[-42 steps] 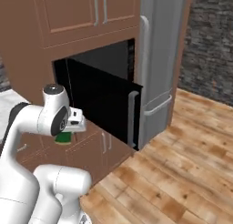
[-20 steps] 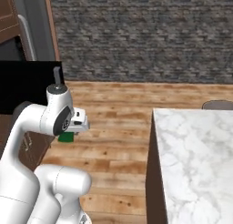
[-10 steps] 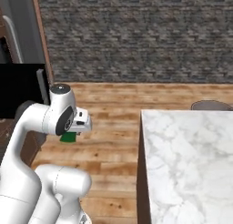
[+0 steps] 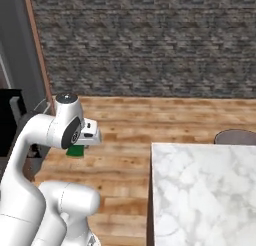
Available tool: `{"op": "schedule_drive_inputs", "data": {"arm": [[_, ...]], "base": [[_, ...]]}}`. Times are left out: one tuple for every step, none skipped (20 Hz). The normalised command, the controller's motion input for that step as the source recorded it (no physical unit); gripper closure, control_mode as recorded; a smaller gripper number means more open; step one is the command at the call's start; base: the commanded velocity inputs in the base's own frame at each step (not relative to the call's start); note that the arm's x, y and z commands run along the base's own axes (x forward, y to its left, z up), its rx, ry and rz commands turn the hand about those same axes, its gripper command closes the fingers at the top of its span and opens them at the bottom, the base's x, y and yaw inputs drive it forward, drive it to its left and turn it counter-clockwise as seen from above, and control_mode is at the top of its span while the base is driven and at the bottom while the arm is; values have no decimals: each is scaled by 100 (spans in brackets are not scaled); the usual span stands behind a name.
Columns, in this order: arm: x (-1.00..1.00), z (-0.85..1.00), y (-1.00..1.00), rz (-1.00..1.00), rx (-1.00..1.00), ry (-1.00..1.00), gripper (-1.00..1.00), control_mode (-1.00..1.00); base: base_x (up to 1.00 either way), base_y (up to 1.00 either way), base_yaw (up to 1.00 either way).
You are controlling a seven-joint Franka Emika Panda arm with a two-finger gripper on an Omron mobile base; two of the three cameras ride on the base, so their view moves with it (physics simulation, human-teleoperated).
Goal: Place the sponge inside the microwave to prepare for sanitizing.
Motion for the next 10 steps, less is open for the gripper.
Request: {"op": "schedule_drive_inputs", "data": {"arm": [[0, 0, 0, 0, 0, 0, 100, 100], [0, 0, 0, 0, 0, 0, 100, 100], [0, 0, 0, 0, 0, 0, 100, 100], [0, 0, 0, 0, 0, 0, 100, 100], [0, 0, 0, 0, 0, 0, 100, 100], [0, 0, 0, 0, 0, 0, 100, 100], [0, 0, 0, 0, 0, 0, 100, 100], [0, 0, 0, 0, 0, 0, 100, 100], [0, 0, 0, 0, 0, 0, 100, 100], [0, 0, 0, 0, 0, 0, 100, 100]], "base": [[62, -22, 8], [59, -22, 11], [59, -22, 14], [62, -31, 18], [59, -29, 22], [63, -26, 23], [66, -24, 23], [66, -24, 23], [69, -20, 24], [69, -19, 25]]}}
